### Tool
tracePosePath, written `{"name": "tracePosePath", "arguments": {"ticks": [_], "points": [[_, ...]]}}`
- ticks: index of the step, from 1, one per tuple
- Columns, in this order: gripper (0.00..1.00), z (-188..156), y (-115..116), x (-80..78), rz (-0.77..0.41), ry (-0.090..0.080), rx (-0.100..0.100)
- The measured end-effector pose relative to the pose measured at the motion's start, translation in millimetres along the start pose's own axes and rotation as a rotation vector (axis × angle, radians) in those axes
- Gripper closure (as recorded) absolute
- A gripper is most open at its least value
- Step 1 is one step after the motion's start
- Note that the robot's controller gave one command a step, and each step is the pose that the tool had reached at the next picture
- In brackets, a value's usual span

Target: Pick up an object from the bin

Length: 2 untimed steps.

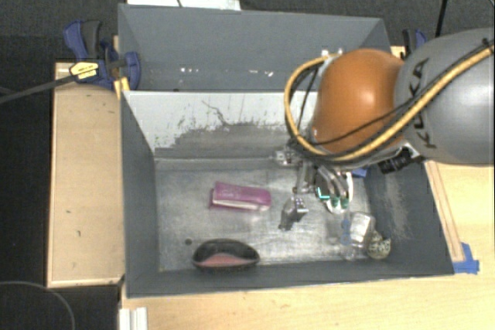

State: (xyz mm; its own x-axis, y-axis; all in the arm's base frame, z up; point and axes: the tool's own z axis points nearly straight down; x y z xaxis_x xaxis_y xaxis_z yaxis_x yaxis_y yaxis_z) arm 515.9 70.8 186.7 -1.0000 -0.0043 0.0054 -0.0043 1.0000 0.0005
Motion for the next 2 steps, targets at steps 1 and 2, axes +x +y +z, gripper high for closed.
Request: {"name": "tracePosePath", "arguments": {"ticks": [1, 2], "points": [[0.0, 114.9, 18.8, -74.1, -0.138, -0.008, -0.002], [1.0, 114.0, 17.8, -73.7, -0.133, -0.007, 0.0]]}}
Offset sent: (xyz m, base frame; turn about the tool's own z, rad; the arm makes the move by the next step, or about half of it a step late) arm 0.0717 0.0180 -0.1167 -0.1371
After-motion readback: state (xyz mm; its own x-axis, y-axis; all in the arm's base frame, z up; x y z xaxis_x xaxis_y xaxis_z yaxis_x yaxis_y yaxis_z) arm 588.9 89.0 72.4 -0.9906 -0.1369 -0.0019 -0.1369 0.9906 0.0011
